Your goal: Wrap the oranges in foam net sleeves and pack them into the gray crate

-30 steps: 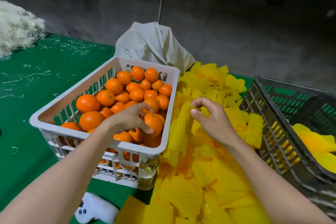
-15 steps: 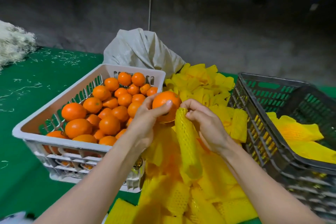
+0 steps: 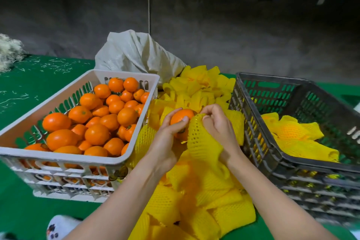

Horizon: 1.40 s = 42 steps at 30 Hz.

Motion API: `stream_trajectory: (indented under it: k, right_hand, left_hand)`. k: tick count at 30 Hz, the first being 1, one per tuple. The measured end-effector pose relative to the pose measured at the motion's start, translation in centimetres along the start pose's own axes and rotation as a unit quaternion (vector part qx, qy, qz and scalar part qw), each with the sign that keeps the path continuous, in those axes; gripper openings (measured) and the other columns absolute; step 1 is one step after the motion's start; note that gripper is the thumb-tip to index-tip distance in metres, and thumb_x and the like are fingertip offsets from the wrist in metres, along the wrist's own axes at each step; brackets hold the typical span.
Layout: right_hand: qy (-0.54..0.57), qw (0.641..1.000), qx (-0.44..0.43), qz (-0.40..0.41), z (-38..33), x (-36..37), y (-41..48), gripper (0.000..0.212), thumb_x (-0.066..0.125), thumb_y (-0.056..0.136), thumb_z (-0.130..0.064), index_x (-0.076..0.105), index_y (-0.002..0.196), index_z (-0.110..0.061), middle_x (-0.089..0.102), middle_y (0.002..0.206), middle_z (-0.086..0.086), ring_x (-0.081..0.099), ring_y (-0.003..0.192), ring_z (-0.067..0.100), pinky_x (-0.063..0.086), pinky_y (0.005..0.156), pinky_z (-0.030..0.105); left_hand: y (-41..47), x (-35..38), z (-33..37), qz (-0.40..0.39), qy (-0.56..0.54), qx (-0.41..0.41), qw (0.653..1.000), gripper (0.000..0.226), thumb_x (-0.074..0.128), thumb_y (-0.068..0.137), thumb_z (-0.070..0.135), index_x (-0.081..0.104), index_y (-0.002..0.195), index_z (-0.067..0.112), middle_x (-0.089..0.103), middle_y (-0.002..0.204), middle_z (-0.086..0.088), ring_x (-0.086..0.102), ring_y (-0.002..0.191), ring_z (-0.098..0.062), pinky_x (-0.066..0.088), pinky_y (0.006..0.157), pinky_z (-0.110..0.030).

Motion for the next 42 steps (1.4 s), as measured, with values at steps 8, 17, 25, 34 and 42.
stream_trajectory:
  k: [8, 17, 25, 34, 42]
  right_hand:
    - [0.107, 0.992, 0.047, 0.037, 1.7, -1.2, -0.7, 0.013, 0.049, 0.089, -0.024, 0.05, 0.076, -0.021, 0.049, 0.066, -0.008, 0.044, 0.058, -0.001, 0.035, 0.055, 0.023]
    - [0.022, 0.993, -0.029, 0.11, 1.2, -0.7, -1.1, 0.025, 0.057, 0.089, -0.032, 0.046, 0.076, -0.014, 0.042, 0.063, -0.01, 0.039, 0.06, 0.007, 0.033, 0.06, 0.037]
    - [0.015, 0.989, -0.068, 0.128, 1.4, -1.4, 0.0, 0.028, 0.05, 0.087, -0.037, 0.046, 0.077, -0.012, 0.04, 0.063, -0.011, 0.043, 0.059, 0.0, 0.03, 0.055, 0.029]
    - [0.067, 0.992, -0.053, 0.089, 1.9, -1.7, 0.3, 0.026, 0.052, 0.089, -0.029, 0.048, 0.074, -0.007, 0.041, 0.062, -0.005, 0.038, 0.057, 0.007, 0.03, 0.054, 0.022]
    - [0.15, 0.988, 0.022, 0.022, 2.3, -1.5, 0.6, 0.042, 0.052, 0.094, -0.018, 0.035, 0.055, -0.02, 0.03, 0.055, -0.006, 0.031, 0.049, -0.001, 0.027, 0.05, 0.017]
  left_hand:
    - [-0.5, 0.5, -0.9, -0.038, 0.045, -0.021, 0.998, 0.096, 0.091, 0.047, 0.022, 0.048, 0.132, 0.007, 0.067, 0.113, -0.013, 0.066, 0.099, -0.026, 0.055, 0.08, -0.04]
    - [-0.5, 0.8, -1.9, -0.022, 0.091, 0.048, 0.994, 0.067, 0.063, 0.067, 0.042, 0.049, 0.129, 0.02, 0.068, 0.115, -0.004, 0.068, 0.1, -0.017, 0.058, 0.075, -0.03]
    - [0.2, 0.4, -1.7, -0.034, 0.01, -0.022, 0.999, 0.057, 0.058, 0.065, 0.055, 0.07, 0.105, 0.015, 0.071, 0.111, -0.009, 0.067, 0.102, -0.023, 0.052, 0.088, -0.041]
    - [-0.2, 0.8, -1.3, -0.085, -0.076, -0.085, 0.99, 0.065, 0.078, 0.053, 0.052, 0.075, 0.098, 0.005, 0.068, 0.114, -0.019, 0.067, 0.101, -0.033, 0.054, 0.086, -0.05]
    - [0.1, 1.1, -1.0, -0.105, -0.064, -0.125, 0.985, 0.059, 0.072, 0.053, 0.051, 0.077, 0.089, 0.004, 0.07, 0.102, -0.02, 0.07, 0.089, -0.033, 0.058, 0.074, -0.046]
Point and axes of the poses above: each hand's wrist, its own y-axis towards the middle knuckle, its own x-axis out of the palm, z = x × y, the point moved 1 cm from there along y, towards the middle knuckle
